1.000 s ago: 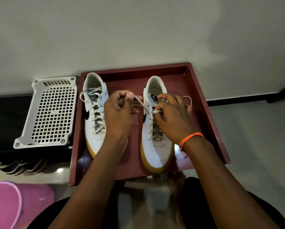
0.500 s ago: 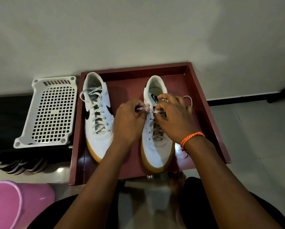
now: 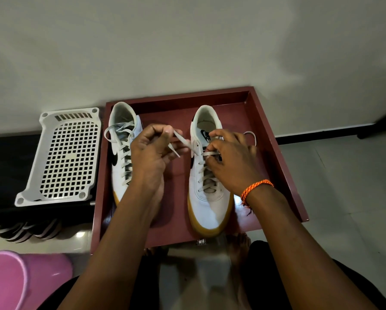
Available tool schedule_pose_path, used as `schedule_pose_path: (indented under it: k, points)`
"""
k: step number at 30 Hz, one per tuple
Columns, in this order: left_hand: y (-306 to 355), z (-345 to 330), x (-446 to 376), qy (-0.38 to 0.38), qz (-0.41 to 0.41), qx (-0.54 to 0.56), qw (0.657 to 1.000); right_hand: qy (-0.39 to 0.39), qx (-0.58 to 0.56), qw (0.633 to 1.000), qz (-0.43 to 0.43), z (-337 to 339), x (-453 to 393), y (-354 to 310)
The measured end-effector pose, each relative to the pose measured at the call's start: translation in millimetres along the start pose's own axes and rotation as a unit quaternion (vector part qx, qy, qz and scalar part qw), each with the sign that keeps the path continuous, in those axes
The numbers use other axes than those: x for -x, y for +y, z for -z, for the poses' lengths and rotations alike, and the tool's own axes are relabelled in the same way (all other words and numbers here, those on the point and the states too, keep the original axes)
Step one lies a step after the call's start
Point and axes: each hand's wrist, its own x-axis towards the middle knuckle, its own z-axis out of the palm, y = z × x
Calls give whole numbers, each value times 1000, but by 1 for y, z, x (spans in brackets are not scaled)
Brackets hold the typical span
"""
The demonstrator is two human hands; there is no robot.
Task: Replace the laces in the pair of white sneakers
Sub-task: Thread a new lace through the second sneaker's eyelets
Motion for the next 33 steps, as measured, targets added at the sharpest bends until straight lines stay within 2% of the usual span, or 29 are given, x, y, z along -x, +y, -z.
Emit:
schedule_pose_path:
  k: [2, 4, 5, 7, 8, 9, 11, 14, 18, 20, 25, 33]
  points:
    - [-1, 2, -2, 22, -31, -43, 998, -1, -6, 1000, -1, 0, 0, 0]
    - [-8, 6, -5, 43, -100, -203, 973, -3, -6, 1000, -2, 1, 0, 0]
    - [-12, 6, -5, 26, -136, -306, 942, -3, -5, 1000, -3, 2, 0, 0]
    - [-23, 5, -3, -38, -163, -483, 859, -3, -5, 1000, -2, 1, 0, 0]
    - [-28, 2, -1, -57, -158, -523, 835, -3, -6, 1000, -3, 2, 0, 0]
    - [-32, 1, -1, -64, -157, -528, 832, -3, -7, 1000, -3, 1, 0, 0]
    - [-36, 0, -2, -66, -155, -493, 853, -4, -6, 1000, -3, 1, 0, -1]
    - [-29, 0, -5, -65, -112, -398, 908, -2, -7, 1000, -5, 1, 1, 0]
    - [-15, -2, -1, -55, -44, -236, 969, -1, -9, 1000, -6, 1, 0, 0]
    - [-9, -4, 1, -44, -18, -154, 987, -1, -13, 1000, -6, 1, 0, 0]
    - [2, -5, 5, -26, 13, -52, 998, -3, -17, 1000, -9, 1, -1, 1]
    - [9, 0, -2, 15, 30, 91, 995, -2, -13, 1000, -4, 2, 0, 2]
